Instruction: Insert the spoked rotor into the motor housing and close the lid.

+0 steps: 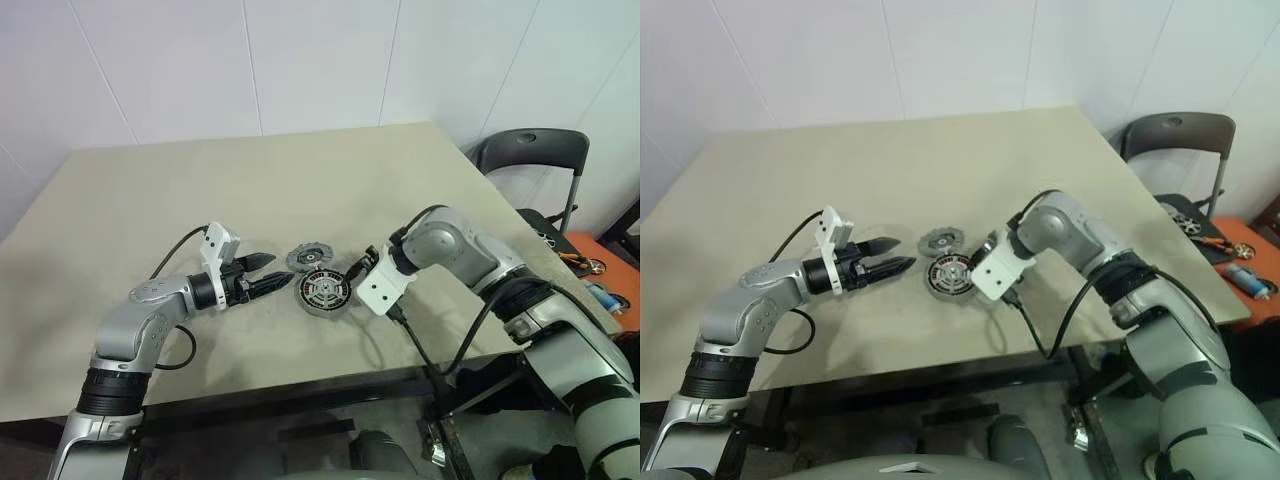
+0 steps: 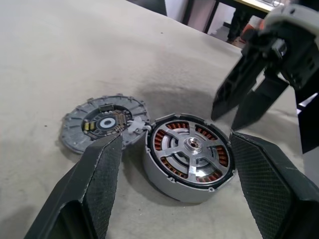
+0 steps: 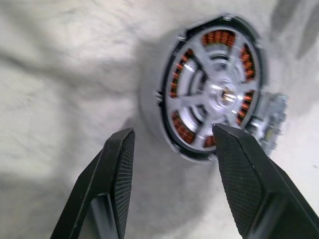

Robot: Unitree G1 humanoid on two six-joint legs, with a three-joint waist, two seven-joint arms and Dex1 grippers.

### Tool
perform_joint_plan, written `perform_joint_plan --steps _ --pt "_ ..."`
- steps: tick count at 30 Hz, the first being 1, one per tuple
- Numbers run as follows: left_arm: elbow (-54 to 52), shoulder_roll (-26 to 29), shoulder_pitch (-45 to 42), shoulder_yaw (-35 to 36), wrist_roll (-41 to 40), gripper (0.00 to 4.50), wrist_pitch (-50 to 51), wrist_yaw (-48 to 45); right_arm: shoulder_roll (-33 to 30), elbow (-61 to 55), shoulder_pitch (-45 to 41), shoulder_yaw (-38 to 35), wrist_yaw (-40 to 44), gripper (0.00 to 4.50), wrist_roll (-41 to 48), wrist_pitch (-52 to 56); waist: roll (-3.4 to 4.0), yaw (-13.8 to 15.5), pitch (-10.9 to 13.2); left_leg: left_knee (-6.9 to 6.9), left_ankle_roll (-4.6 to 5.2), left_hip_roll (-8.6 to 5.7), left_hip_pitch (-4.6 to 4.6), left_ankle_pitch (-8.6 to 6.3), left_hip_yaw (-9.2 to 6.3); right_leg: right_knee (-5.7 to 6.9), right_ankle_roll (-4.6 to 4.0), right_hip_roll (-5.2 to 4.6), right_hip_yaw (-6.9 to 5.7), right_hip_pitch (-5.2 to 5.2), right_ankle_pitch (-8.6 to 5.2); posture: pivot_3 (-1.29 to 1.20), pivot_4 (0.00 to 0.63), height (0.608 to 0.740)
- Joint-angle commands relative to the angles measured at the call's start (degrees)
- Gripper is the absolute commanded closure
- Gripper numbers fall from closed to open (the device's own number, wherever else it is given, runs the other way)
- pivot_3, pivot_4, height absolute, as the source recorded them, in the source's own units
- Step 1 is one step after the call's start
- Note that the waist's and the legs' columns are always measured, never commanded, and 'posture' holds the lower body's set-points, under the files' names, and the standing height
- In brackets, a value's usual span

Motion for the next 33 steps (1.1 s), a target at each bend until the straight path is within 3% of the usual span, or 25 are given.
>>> perform_joint_plan --steps 1,16,19,21,27,30,33 --pt "-1.8 0.0 -0.7 0.0 0.3 0.86 -1.1 0.3 1.1 1.8 -0.3 -0.2 -2.8 1.9 -1.8 -1.5 0.0 -0.1 0.0 0.0 -0.01 0.0 0.02 0.0 0.01 0.03 0.0 0.0 0.01 0.0 0.0 0.0 0.0 0.74" --pt "-1.6 -0.4 0.1 -0.3 0.6 0.86 -1.8 0.6 5.2 8.1 -1.4 1.4 -8.9 1.9 -7.1 -8.0 -0.03 -1.6 0.0 0.0 -0.05 0.0 0.12 0.04 0.0 0.13 -0.02 0.02 0.04 0.04 0.01 0.0 0.0 0.74" --pt "-1.3 -0.7 0.1 -0.2 0.9 0.86 -2.0 0.6 5.9 9.2 -2.0 1.8 -9.9 2.48 -8.3 -9.7 -0.03 -2.0 0.0 -0.02 -0.06 0.0 0.2 0.04 0.01 0.18 -0.03 0.04 0.09 0.07 0.02 0.0 0.0 0.74" --pt "-1.1 -0.9 0.2 -0.2 1.0 0.86 -2.3 0.6 6.5 9.8 -2.2 1.7 -10.9 3.12 -8.8 -10.0 -0.04 -2.1 0.0 -0.02 -0.06 0.0 0.22 0.04 0.01 0.19 -0.03 0.04 0.09 0.08 0.02 0.0 0.0 0.74" --pt "-0.1 -1.3 0.8 -0.4 1.5 0.86 -3.4 0.5 7.2 9.6 -4.2 1.7 -12.3 3.12 -10.5 -11.7 -0.07 -2.7 -0.1 -0.01 -0.08 0.0 0.3 0.06 0.01 0.2 -0.05 0.05 0.1 0.15 0.03 0.0 0.0 0.74" --pt "0.6 -1.6 0.6 -0.7 1.8 0.86 -3.9 0.4 7.5 7.3 -4.5 1.5 -8.5 3.12 -7.5 -10.4 -0.07 -3.1 -0.1 -0.02 -0.11 0.0 0.33 0.08 0.01 0.22 -0.05 0.05 0.1 0.17 0.04 0.0 0.0 0.74" --pt "1.5 -2.1 -0.1 -0.8 2.2 0.86 -4.2 0.3 7.5 5.3 -4.2 1.2 -5.6 3.62 -5.2 -9.1 -0.07 -3.1 -0.1 -0.03 -0.11 0.0 0.33 0.08 0.0 0.21 -0.05 0.05 0.1 0.17 0.04 0.0 0.0 0.74"
